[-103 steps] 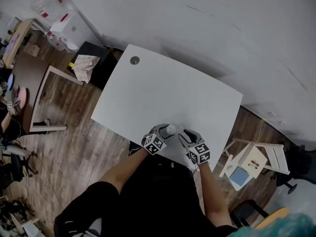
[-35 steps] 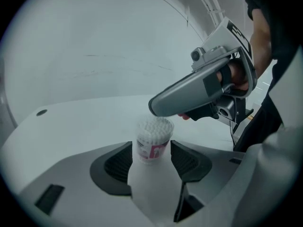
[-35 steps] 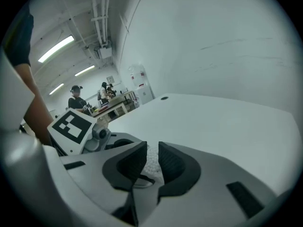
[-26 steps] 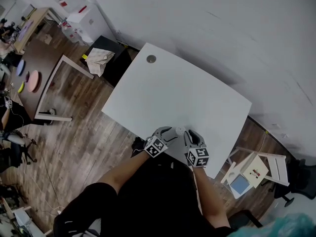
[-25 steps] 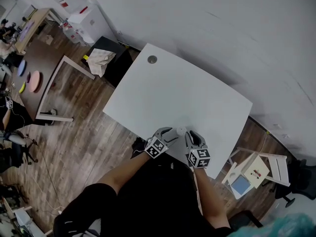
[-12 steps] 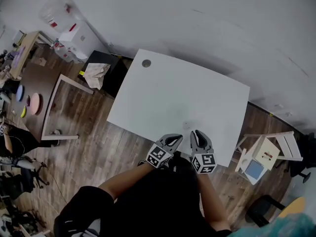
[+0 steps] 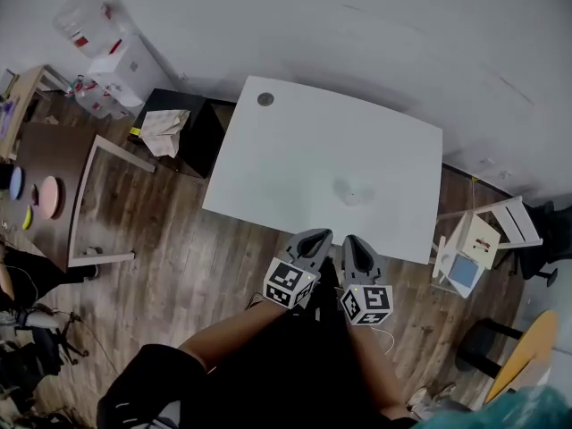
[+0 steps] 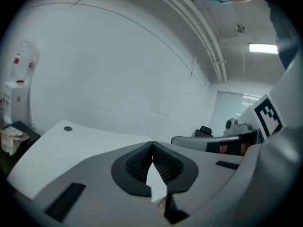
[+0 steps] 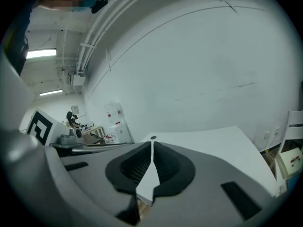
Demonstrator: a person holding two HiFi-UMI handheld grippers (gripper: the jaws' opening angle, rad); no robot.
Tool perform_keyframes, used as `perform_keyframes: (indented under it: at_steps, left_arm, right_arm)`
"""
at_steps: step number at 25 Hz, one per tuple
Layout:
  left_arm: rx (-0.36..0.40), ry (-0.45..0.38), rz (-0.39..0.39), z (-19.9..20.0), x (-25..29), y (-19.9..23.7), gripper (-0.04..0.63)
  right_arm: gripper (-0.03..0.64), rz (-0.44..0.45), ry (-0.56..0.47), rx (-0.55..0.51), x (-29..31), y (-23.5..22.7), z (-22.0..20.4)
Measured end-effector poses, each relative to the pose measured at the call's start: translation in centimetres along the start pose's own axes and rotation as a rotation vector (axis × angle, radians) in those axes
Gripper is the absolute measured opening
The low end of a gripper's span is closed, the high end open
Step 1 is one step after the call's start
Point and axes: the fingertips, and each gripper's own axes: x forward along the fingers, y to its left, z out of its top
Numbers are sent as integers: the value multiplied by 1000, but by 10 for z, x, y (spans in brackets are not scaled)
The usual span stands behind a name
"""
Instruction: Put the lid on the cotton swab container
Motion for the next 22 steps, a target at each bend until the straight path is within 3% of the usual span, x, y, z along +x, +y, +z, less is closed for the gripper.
perform_keyframes:
  at_steps: [3, 8, 12, 22]
  left_arm:
    - [-18, -27, 0, 7, -31, -11, 14]
    - [68, -69, -43, 20, -65, -39, 14]
    - [25, -71, -32, 22, -82, -43, 14]
    - [196, -156, 22, 50, -85, -73, 14]
  right_arm:
    - [35, -27, -16, 1, -19, 32, 2]
    - [35, -70, -54, -29, -44, 65, 6]
    - [35, -65, -44, -89, -56, 76, 10]
    - [35, -109, -131, -123, -89, 73, 33]
